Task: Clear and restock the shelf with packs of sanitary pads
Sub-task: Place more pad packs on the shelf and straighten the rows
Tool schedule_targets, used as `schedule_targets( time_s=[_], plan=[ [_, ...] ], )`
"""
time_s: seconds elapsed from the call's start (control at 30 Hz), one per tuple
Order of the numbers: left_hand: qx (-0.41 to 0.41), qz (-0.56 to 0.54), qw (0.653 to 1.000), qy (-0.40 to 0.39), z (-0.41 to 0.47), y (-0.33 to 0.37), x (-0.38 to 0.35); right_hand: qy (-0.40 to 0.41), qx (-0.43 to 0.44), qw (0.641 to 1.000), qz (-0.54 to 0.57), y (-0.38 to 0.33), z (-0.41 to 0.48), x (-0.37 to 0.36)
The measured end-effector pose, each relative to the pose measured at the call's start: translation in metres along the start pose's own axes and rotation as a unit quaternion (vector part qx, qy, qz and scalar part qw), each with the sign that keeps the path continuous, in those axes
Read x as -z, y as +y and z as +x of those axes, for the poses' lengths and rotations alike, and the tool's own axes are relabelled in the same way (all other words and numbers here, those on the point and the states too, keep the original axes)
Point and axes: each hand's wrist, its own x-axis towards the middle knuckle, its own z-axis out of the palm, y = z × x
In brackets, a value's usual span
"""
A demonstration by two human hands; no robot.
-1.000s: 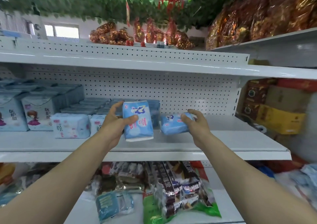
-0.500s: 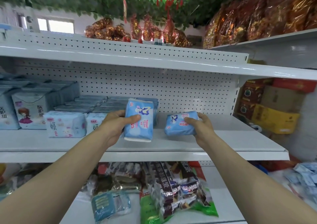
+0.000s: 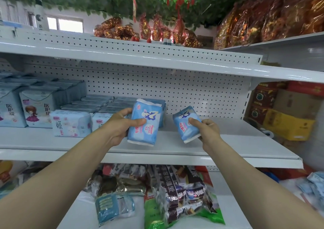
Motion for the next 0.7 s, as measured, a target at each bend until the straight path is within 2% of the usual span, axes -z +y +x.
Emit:
schedule_targets(
  time_s=[0.13,0.23,0.47,0.7],
  plan=[
    [0.005,0.024,1.0,0.009,0.002,0.001,0.003,-0.003,0.005,1.0,0.0,-0.003,-0.002,-0.002],
    [0.011,0.037,0.999,0.011,0.005,0.002,0.005,-0.026,-0.01,0.999,0.027,-0.007,-0.009,-0.002],
    [0.01,0.073,0.997,0.001,0.009,0.006,0.001,-0.089,0.015,0.995,0.029,-0.007,-0.012,0.001],
    [0.03,0.149,0.988,0.005,0.016,0.017,-0.012,-0.034,0.023,0.998,0.045,-0.01,-0.003,0.0]
  ],
)
